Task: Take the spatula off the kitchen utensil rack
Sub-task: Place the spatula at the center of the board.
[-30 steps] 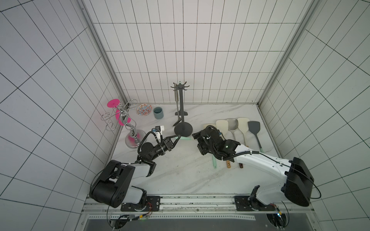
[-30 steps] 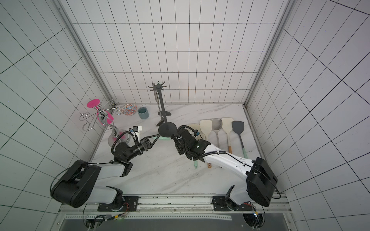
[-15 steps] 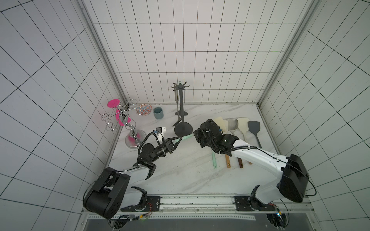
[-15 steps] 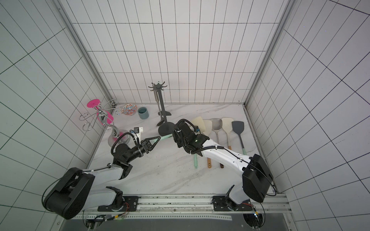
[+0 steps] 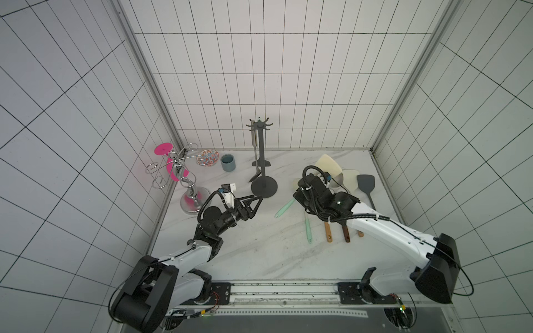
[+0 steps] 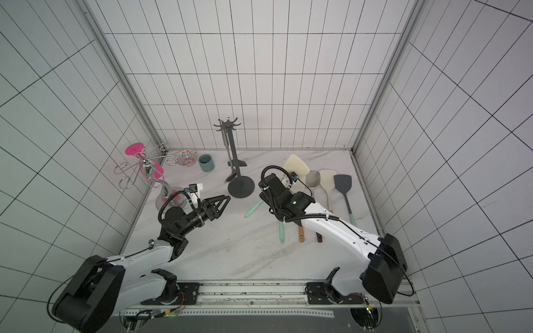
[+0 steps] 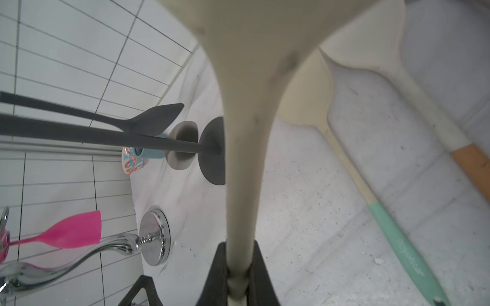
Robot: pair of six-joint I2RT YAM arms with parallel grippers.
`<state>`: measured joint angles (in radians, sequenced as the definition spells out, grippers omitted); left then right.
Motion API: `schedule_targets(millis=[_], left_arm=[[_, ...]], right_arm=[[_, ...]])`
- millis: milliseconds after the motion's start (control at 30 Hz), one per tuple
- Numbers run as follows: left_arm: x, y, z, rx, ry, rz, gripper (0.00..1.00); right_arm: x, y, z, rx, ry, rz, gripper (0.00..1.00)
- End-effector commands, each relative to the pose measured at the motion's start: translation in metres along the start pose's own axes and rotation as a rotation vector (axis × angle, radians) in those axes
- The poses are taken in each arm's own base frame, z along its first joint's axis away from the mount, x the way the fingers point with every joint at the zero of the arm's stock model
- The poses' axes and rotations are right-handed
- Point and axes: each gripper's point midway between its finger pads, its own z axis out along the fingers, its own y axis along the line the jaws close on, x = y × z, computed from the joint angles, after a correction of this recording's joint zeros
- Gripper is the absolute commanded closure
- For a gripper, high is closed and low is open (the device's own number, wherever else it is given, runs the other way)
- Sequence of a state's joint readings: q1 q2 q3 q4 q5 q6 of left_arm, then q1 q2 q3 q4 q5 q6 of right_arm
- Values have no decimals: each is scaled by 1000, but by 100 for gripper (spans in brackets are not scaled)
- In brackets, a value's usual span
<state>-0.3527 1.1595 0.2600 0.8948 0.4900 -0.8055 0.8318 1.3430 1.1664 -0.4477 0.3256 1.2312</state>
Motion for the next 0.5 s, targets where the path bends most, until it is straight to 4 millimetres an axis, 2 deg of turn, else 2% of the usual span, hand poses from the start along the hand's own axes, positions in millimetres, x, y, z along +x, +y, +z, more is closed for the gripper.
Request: schedule_targets(millis=[0,67,167,267,467], left_arm=[[-6,8,0,-60,-25,20,12],[-6,11,-2,-74,-31,21,12],[-7,16,-4,-101,-40,21,11],[-8,23,-7,-150,-53,16,11],[-13,30,-15,-208,-85,17,11]], right_arm=[[-18,28,-25,-177,-91,-355,100],[-18,17,-29,-127,-81,-430,100],[-7,6,-29,-92,-19,-571,100],[5,-9,-23,-66,35,-641,100],[38,-22,-4,-64,174,-726,100]])
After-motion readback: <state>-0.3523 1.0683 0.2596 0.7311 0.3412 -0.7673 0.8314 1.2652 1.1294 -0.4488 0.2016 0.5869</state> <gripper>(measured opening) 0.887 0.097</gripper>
